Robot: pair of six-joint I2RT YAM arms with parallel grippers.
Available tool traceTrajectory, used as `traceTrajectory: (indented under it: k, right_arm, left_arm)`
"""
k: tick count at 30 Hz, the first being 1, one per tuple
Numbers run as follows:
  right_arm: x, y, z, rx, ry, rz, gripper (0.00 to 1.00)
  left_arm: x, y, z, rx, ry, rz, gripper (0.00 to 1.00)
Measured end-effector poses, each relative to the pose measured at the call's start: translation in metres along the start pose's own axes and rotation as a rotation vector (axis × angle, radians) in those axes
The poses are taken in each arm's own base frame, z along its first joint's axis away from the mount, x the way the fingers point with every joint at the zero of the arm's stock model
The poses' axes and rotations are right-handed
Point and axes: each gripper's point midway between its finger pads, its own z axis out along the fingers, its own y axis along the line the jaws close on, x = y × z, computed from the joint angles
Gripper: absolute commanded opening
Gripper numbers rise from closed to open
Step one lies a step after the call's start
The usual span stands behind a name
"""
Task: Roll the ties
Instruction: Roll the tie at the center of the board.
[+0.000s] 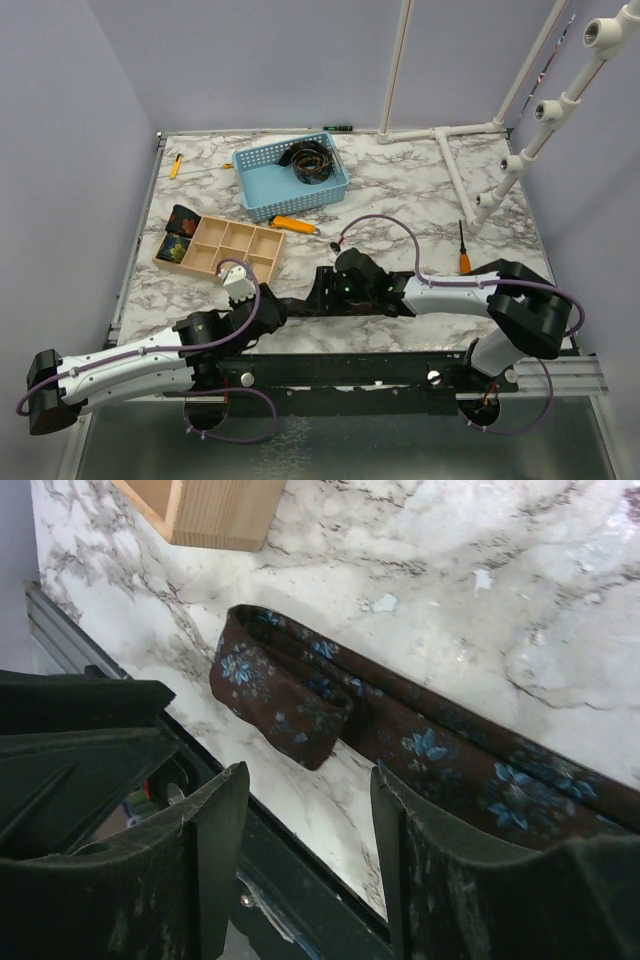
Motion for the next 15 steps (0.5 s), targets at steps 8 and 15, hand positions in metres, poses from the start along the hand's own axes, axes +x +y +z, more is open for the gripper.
traceTrajectory:
  k: [8,15]
  right_arm:
    - [0.004,0.009,0.028,-0.018,0.066,0.025,0.40]
    - [0.010,-0.003,0.039,0.012,0.087,-0.016,0.30]
  left_arm:
    - [-0.003,0.021,-0.002,-0.011,-0.041,-0.085,0.47]
    - [-0.003,0.025,-0.001,-0.023,-0.050,-0.096,0.48]
